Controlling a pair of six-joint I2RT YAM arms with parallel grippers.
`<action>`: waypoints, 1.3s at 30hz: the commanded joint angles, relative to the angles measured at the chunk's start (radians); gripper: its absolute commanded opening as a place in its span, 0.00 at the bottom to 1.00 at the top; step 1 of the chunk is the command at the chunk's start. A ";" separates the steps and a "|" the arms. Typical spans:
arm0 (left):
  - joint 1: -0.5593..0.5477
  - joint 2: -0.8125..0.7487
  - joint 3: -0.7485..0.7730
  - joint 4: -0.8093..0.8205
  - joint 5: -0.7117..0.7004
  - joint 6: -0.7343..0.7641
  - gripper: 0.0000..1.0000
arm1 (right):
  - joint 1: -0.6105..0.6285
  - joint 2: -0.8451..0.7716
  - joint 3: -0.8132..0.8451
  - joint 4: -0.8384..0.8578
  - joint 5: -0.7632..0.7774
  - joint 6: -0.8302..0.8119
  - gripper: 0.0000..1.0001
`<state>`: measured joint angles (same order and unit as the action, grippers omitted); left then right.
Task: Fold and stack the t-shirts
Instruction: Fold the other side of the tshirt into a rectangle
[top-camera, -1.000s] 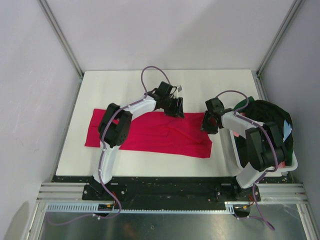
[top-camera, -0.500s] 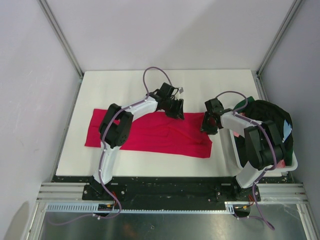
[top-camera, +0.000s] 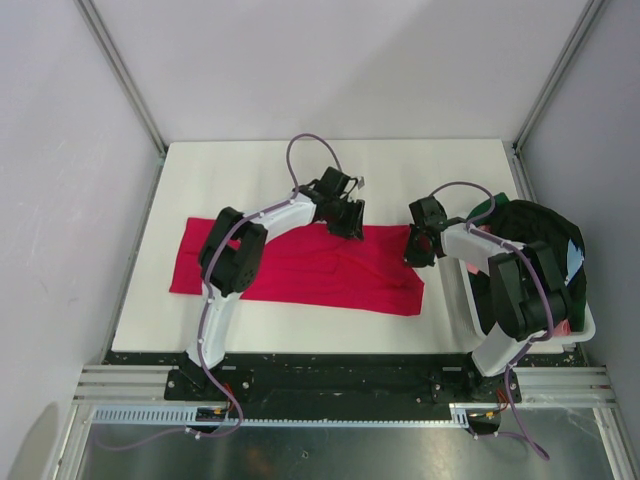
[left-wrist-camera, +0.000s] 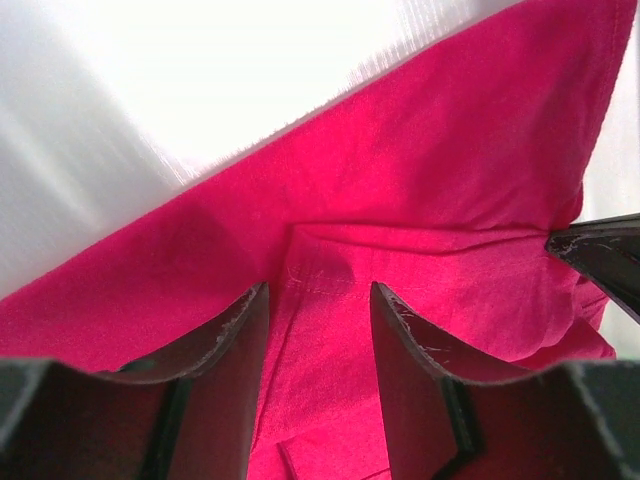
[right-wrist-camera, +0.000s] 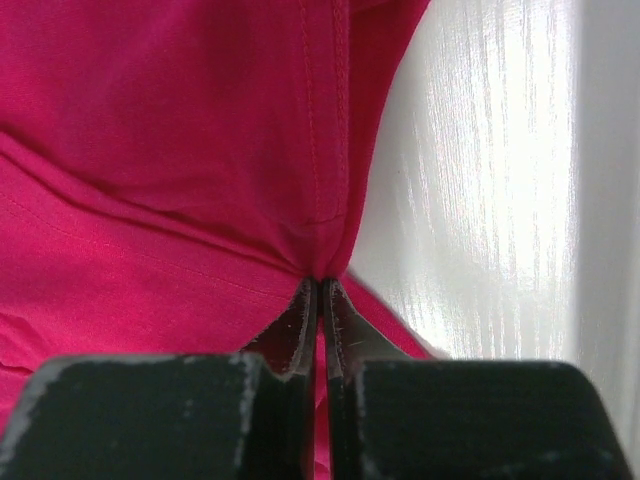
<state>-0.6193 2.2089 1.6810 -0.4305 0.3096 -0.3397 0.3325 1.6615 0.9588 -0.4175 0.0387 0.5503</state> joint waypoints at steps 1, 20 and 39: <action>-0.018 0.012 0.024 -0.007 -0.016 0.030 0.49 | 0.011 -0.039 -0.006 -0.006 0.008 0.004 0.00; -0.037 -0.022 0.020 -0.008 0.009 0.028 0.15 | 0.025 -0.063 -0.002 -0.028 0.026 0.000 0.26; -0.041 -0.072 -0.023 -0.007 0.000 0.035 0.04 | 0.047 -0.081 -0.002 -0.054 0.059 0.003 0.15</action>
<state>-0.6514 2.2082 1.6684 -0.4362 0.3092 -0.3309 0.3710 1.6226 0.9558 -0.4580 0.0731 0.5495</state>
